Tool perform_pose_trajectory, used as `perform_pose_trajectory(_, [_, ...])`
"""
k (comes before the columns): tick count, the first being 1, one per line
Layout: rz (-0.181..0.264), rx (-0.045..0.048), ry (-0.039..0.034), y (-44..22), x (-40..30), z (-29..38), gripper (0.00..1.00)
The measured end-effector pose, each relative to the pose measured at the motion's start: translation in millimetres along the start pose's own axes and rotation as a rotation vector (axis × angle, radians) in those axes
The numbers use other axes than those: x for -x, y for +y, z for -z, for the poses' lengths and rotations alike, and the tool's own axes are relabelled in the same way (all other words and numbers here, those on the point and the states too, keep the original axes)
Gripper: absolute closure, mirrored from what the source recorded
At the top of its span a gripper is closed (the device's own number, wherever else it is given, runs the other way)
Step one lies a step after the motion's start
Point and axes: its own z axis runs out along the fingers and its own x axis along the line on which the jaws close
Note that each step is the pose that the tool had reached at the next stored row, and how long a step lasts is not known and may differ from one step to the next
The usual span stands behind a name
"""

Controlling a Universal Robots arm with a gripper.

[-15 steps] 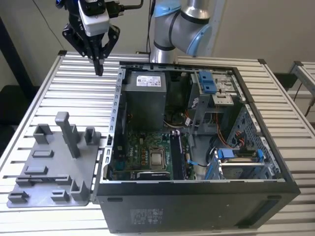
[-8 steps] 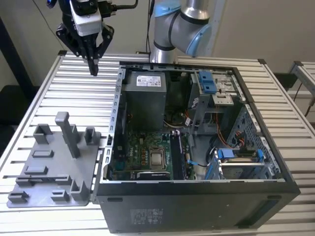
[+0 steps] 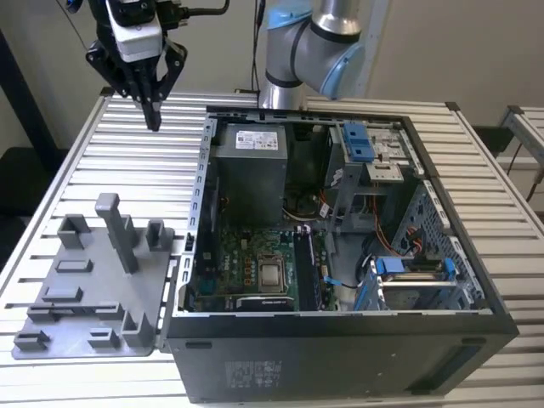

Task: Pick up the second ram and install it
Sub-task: 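Reach for the second ram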

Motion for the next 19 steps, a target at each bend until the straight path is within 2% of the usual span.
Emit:
perform_pose_trajectory(11, [0.000,0.0000,-0.0001,-1.9,-26.0,0.5,0.89])
perform_pose_trajectory(19, [0.000,0.0000,0.0000,-3.8,-52.3,1.1,0.89])
